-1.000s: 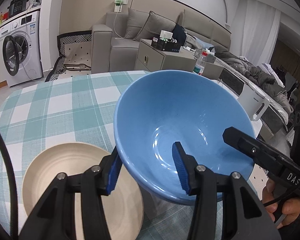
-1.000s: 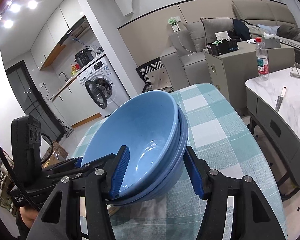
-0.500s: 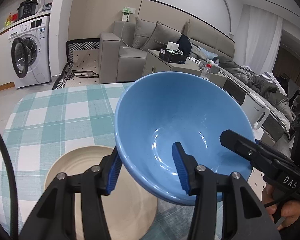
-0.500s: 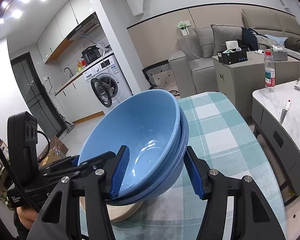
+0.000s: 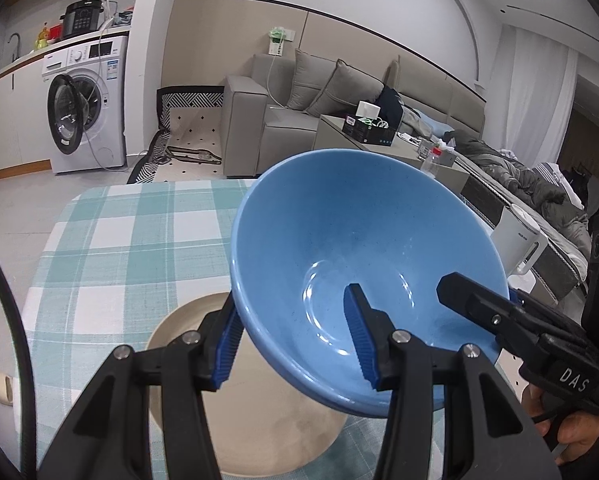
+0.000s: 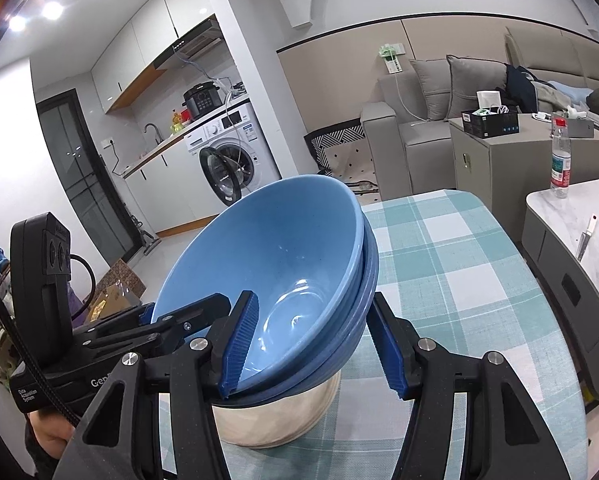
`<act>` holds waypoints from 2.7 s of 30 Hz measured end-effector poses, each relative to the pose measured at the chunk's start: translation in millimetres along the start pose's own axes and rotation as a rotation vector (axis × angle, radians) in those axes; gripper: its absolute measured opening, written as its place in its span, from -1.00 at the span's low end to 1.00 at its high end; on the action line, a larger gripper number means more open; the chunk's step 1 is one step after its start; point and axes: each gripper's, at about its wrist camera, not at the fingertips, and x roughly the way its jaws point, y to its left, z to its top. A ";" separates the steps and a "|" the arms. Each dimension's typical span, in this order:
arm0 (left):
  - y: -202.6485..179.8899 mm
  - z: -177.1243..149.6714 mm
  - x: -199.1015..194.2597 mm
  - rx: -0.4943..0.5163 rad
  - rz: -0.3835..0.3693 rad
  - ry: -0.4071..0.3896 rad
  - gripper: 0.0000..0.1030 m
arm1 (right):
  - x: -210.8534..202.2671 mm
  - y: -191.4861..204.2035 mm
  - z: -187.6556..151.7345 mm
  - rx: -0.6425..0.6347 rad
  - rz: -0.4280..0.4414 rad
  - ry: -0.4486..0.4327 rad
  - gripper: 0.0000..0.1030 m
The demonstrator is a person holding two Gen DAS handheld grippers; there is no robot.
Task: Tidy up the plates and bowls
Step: 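Carry the nested bowls with both grippers over the cream plate stack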
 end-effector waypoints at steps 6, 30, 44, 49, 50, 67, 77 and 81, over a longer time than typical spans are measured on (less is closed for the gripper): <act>15.2 -3.5 -8.6 -0.024 0.023 -0.010 -0.06 | 9.8 12.9 -3.2 -0.008 0.026 0.018 0.12; 63.9 -22.1 -13.6 -0.078 0.112 0.001 -0.06 | 68.3 46.8 -17.8 -0.043 0.092 0.100 0.12; 72.1 -29.3 5.2 -0.095 0.132 0.039 -0.06 | 91.8 43.0 -28.6 -0.035 0.092 0.148 0.12; 72.4 -31.5 10.6 -0.093 0.131 0.055 -0.06 | 96.3 39.4 -31.5 -0.024 0.088 0.161 0.12; 73.0 -31.8 12.2 -0.094 0.133 0.058 -0.06 | 97.4 39.1 -32.2 -0.021 0.087 0.166 0.12; 76.5 -34.3 33.4 -0.086 0.142 0.094 -0.06 | 108.8 34.9 -32.9 -0.004 0.078 0.198 0.12; 77.0 -31.8 35.7 -0.079 0.137 0.097 -0.06 | 107.0 33.7 -33.1 -0.006 0.079 0.198 0.12; 76.7 -31.7 35.6 -0.080 0.138 0.096 -0.06 | 107.3 33.6 -32.4 -0.007 0.080 0.202 0.12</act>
